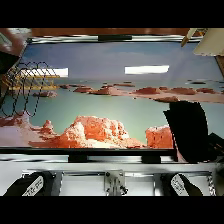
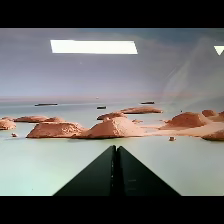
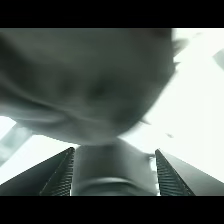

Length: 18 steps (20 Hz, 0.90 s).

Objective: Fold the shirts.

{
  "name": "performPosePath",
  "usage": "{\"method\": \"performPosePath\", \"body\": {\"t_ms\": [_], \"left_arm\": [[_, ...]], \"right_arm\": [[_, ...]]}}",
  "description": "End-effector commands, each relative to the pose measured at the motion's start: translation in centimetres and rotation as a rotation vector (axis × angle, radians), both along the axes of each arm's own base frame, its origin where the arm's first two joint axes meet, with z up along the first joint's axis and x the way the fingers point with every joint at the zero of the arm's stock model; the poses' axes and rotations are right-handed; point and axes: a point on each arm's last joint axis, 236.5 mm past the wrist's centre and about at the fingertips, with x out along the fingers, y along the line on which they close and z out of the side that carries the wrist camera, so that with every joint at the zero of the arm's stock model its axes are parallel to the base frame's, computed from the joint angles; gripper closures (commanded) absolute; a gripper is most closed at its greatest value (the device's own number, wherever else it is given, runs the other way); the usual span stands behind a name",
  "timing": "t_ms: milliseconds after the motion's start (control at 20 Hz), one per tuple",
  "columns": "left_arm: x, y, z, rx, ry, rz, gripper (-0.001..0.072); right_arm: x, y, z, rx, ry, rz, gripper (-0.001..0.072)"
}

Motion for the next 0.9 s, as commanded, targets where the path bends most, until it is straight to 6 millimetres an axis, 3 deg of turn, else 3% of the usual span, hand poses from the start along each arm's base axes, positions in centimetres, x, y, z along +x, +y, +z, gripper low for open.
{"method": "performPosePath", "body": {"t_ms": [0,50,100,150,200,250,300,350,400,450,500,600,700,850], "left_arm": [[0.6,0.4,-3.1,0.089,0.082,-0.005,0.0682],[1.0,0.6,-5.0,0.157,0.130,-0.004,0.0682],[1.5,0.6,-6.9,0.223,0.183,-0.003,0.0682],[1.9,0.4,-9.3,0.299,0.244,-0.003,0.0682],[2.3,0.2,-11.5,0.371,0.304,-0.007,0.0682],[2.6,-0.2,-14.0,0.442,0.374,-0.009,0.0681],[2.6,-0.5,-16.2,0.502,0.442,-0.006,0.0678],[2.5,-1.0,-18.0,0.543,0.499,-0.009,0.0585],[2.3,-1.7,-19.6,0.558,0.555,-0.015,0.0291],[2.0,-2.4,-20.9,0.558,0.598,-0.022,0.0048],[1.9,-3.0,-21.8,0.558,0.629,-0.026,0.0029],[1.8,-3.7,-23.2,0.574,0.664,-0.049,0.0029],[1.5,-3.7,-23.8,0.583,0.690,-0.055,0.0035],[1.5,-3.6,-23.8,0.584,0.692,-0.055,0.0037]], "right_arm": [[2.1,-7.1,7.0,-0.322,-0.109,0.031,0.0111],[7.4,-8.1,9.9,-0.383,-0.356,0.060,0.0112],[13.1,-7.8,13.5,-0.404,-0.629,0.097,0.0112],[18.8,-6.0,17.7,-0.393,-0.905,0.157,0.0112],[22.7,-3.3,21.0,-0.363,-1.094,0.227,0.0112],[25.5,0.4,22.9,-0.310,-1.213,0.305,0.0115],[27.1,4.2,22.2,-0.240,-1.214,0.393,0.0177],[27.6,8.0,19.8,-0.147,-1.139,0.480,0.0201],[27.4,12.0,16.3,-0.029,-1.015,0.562,0.0197],[26.5,16.0,12.4,0.095,-0.861,0.646,0.0124],[25.6,18.9,9.3,0.180,-0.732,0.712,0.0081],[24.9,22.8,5.1,0.255,-0.580,0.808,0.0081],[25.1,25.2,3.1,0.285,-0.534,0.862,0.0081],[25.1,27.1,2.3,0.302,-0.525,0.901,0.0081]]}}
